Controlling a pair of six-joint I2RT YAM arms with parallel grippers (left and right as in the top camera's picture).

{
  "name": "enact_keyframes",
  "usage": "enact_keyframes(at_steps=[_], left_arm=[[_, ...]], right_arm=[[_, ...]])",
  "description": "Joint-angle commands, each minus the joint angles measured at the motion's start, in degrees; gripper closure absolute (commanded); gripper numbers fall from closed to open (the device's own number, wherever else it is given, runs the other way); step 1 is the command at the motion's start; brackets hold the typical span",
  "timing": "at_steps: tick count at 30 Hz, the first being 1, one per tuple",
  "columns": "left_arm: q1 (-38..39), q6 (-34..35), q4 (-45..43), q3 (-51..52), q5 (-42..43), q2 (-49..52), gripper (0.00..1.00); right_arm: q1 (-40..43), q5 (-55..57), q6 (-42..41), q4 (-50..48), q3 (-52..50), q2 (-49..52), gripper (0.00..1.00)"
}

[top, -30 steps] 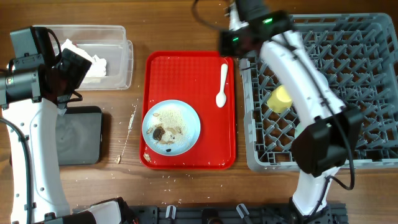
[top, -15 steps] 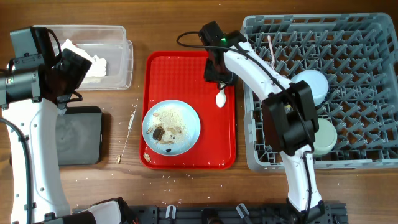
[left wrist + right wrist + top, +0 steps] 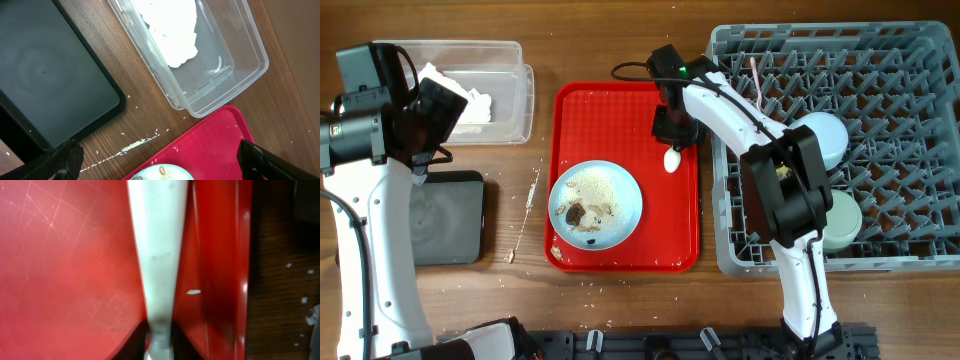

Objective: Sort waste into correct bins and load items into the dishwasher rack
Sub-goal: 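Carry the spoon to the rack and insert it beside the fork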

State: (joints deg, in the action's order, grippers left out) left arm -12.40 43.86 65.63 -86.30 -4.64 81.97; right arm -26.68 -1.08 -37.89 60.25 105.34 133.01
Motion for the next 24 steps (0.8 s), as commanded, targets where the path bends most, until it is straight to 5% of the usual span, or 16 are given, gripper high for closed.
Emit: enact_keyframes(at_steps=[1, 8, 15, 24], left_arm=[[-0.26, -0.09, 0.0, 0.04, -0.76, 0.33, 0.0], [-0.24, -0.09, 0.0, 0.07, -0.76, 0.33, 0.0], [-0.24, -0.09, 0.0, 0.07, -0.76, 0.33, 0.0], [-0.24, -0.09, 0.0, 0.07, -0.76, 0.33, 0.0]], right_arm=[[0.0, -2.45, 0.44, 0.07, -1.51, 0.39, 0.92], [4.15, -2.45, 6.27, -1.38, 0.26, -13.68, 0.94], [16.15, -2.43, 23.82, -8.87, 0.26, -27.26, 0.93], [22.73, -2.43, 37.35, -11.3, 0.07, -21.22, 0.92]])
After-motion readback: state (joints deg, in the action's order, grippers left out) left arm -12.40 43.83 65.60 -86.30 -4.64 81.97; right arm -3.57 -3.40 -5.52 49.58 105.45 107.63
